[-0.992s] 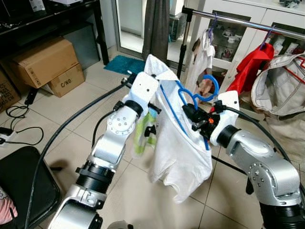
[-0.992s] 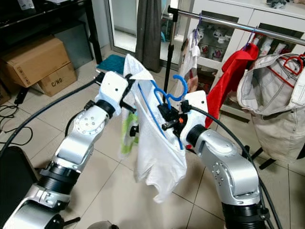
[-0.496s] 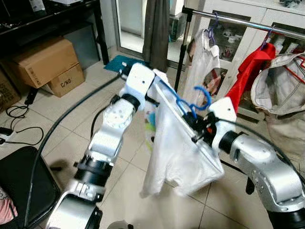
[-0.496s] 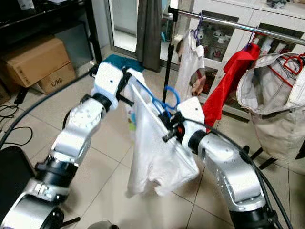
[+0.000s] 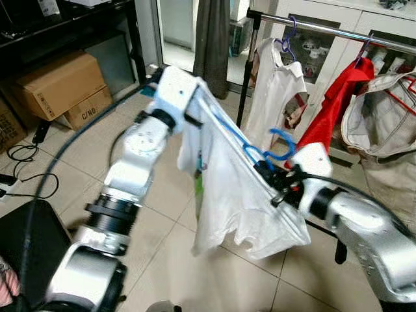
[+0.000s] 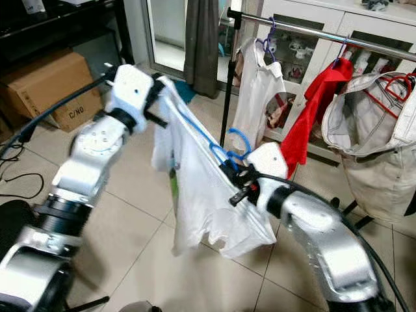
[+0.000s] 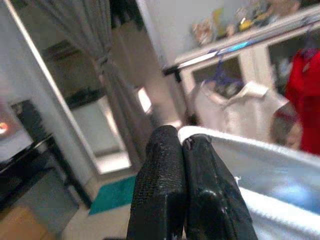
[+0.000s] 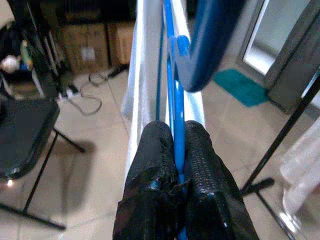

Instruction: Hang hanger

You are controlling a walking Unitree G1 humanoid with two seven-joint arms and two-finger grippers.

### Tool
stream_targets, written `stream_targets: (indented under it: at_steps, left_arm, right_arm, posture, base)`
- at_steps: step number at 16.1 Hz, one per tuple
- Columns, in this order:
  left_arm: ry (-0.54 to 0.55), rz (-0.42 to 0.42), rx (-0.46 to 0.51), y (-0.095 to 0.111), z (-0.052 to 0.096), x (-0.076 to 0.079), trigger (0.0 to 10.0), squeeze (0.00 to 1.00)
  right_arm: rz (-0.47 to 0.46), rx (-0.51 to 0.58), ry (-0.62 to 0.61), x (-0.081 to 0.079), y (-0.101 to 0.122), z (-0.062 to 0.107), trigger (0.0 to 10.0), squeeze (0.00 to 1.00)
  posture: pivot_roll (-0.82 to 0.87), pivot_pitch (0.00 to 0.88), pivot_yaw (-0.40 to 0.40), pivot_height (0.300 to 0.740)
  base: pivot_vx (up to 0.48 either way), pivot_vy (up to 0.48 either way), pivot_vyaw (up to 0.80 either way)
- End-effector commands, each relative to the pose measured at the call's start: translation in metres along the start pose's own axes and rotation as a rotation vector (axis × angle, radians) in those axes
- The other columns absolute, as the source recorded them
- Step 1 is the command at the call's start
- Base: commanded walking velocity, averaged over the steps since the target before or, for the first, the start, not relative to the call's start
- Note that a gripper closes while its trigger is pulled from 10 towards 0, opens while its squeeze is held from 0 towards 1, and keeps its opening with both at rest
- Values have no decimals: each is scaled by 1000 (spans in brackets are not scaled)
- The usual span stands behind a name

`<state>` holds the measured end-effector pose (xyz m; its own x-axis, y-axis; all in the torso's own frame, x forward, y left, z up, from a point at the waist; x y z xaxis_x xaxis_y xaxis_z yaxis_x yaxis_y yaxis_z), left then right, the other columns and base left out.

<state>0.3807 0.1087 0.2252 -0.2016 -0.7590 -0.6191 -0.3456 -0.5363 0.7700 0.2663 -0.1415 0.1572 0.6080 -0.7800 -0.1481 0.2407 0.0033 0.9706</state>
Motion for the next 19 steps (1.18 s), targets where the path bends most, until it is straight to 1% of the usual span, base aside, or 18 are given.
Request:
stream_targets:
  at_steps: [1, 2, 3, 4, 5, 6, 7, 8, 9, 10, 11, 13, 15, 16, 17, 19]
  left_arm:
    - [101, -16, -2, 0, 0, -33, 0, 0]
    - [109, -21, -23, -6, 1, -39, 0, 0]
    - [127, -8, -38, -10, 1, -45, 0, 0]
    - [152, 32, -57, -16, 2, -52, 0, 0]
    - [164, 75, -81, -23, 1, -54, 0, 0]
    - [165, 137, -108, -32, 1, -50, 0, 0]
    - [160, 150, -113, -34, 0, -48, 0, 0]
    - [149, 161, -128, -38, 0, -41, 0, 0]
    - [123, 169, -119, -37, -2, -34, 0, 0]
    - [109, 176, -114, -35, -2, -30, 0, 0]
    - [30, 199, -71, -27, -4, -9, 0, 0]
    - [-29, 221, -41, -18, -4, 11, 0, 0]
    - [-108, 255, -3, -5, 1, 43, 0, 0]
    - [-124, 261, 5, -2, 2, 48, 0, 0]
    - [-153, 262, 17, 2, 6, 59, 0, 0]
    - [-175, 262, 23, 5, 9, 66, 0, 0]
  right_arm:
    - [-34, -6, -20, 8, -2, 10, 0, 0]
    - [-38, 11, -11, 9, 1, 13, 0, 0]
    - [-47, 36, 15, 7, 5, 15, 0, 0]
    - [-50, 56, 64, 2, 8, 17, 0, 0]
    - [-58, 73, 89, -2, 11, 17, 0, 0]
    - [-90, 113, 80, -3, 16, 14, 0, 0]
    - [-98, 122, 83, -3, 17, 14, 0, 0]
    - [-128, 136, 97, -5, 19, 13, 0, 0]
    - [-158, 146, 91, -5, 20, 12, 0, 0]
    - [-172, 150, 85, -4, 20, 12, 0, 0]
    - [-257, 169, 22, 3, 21, 10, 0, 0]
    - [-305, 172, -12, 6, 21, 6, 0, 0]
    - [-379, 232, -54, 8, 25, 1, 0, 0]
    - [-393, 250, -67, 10, 26, 0, 0, 0]
    - [-420, 286, -107, 14, 31, -1, 0, 0]
    - [-433, 321, -142, 19, 36, -2, 0, 0]
  posture:
    - [-41, 0, 12, 740]
    - [-42, 0, 13, 740]
    - [-40, 0, 13, 740]
    - [-39, 0, 13, 740]
    - [-39, 0, 14, 740]
    - [-38, 0, 14, 740]
    - [-38, 0, 14, 740]
    - [-39, 0, 15, 740]
    - [-39, 0, 16, 740]
    - [-39, 0, 16, 740]
    - [-40, 0, 18, 740]
    - [-39, 0, 20, 740]
    - [-35, 0, 22, 740]
    - [-35, 0, 22, 740]
    - [-29, 0, 21, 740]
    - [-23, 0, 23, 740]
  base:
    - [0, 0, 0]
    - [0, 0, 0]
    - [0, 0, 0]
    - [0, 0, 0]
    - [0, 0, 0]
    - [0, 0, 0]
    - [0, 0, 0]
    - [0, 0, 0]
    - [0, 0, 0]
    - [0, 0, 0]
    - [0, 0, 0]
    - [0, 0, 0]
    - [0, 0, 0]
    - [0, 0, 0]
    - [0, 0, 0]
    - [0, 0, 0]
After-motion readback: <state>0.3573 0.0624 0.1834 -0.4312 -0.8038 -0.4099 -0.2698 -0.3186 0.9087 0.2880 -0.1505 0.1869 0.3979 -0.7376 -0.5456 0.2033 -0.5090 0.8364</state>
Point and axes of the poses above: a point about 5 cm out from each wrist's last joint towards the gripper, its own z axis pointing back from the gripper into the wrist, its own y axis along the axis of the wrist's last joint, x = y × z, the point moved 2 cm from there along -z, pointing out of the wrist towards the gripper, and after that the axes turned 14 degrees about -z, right-handed, at the moved point
